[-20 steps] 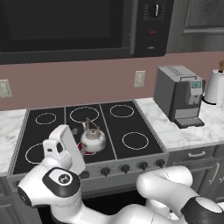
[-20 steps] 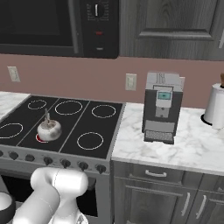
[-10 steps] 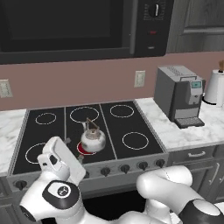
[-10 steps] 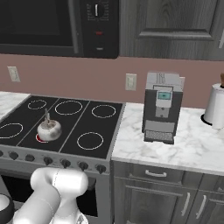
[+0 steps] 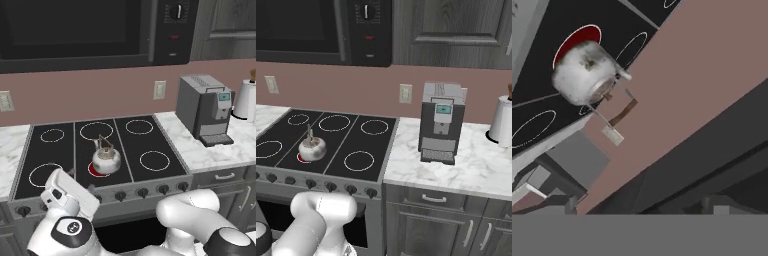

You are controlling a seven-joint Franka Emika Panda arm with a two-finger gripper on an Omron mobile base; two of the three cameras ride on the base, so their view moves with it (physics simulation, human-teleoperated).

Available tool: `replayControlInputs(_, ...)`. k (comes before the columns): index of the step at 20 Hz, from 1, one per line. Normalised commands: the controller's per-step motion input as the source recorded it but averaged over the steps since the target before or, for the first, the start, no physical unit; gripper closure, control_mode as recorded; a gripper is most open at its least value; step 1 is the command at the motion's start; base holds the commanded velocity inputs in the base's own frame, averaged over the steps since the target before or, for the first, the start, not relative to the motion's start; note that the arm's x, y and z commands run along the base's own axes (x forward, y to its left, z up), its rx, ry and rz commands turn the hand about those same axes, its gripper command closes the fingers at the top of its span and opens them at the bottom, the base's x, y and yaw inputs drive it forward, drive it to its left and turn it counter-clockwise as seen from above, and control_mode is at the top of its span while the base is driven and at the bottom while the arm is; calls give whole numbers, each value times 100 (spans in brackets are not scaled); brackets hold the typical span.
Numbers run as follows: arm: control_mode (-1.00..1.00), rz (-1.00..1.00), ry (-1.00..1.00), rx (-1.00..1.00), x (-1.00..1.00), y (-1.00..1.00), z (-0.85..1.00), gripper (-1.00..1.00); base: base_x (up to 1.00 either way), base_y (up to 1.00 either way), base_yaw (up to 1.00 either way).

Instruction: The kettle is done boiling. Turn off the stove, then wait for 300 timesteps before moving the kettle to the dining table.

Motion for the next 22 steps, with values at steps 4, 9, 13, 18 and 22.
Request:
replayControlInputs(4,-100,4,4,-14,0,2,-32,-100,0,0,0)
replayControlInputs(9,-100,2,2,-13,0,0,-27,-100,0,0,0)
replayControlInputs(13,-100,2,2,-12,0,0,-26,-100,0,0,0)
replayControlInputs(18,-100,1,3,-13,0,4,-27,-100,0,0,0)
replayControlInputs(22,-100,1,5,-12,1,4,-28,-100,0,0,0)
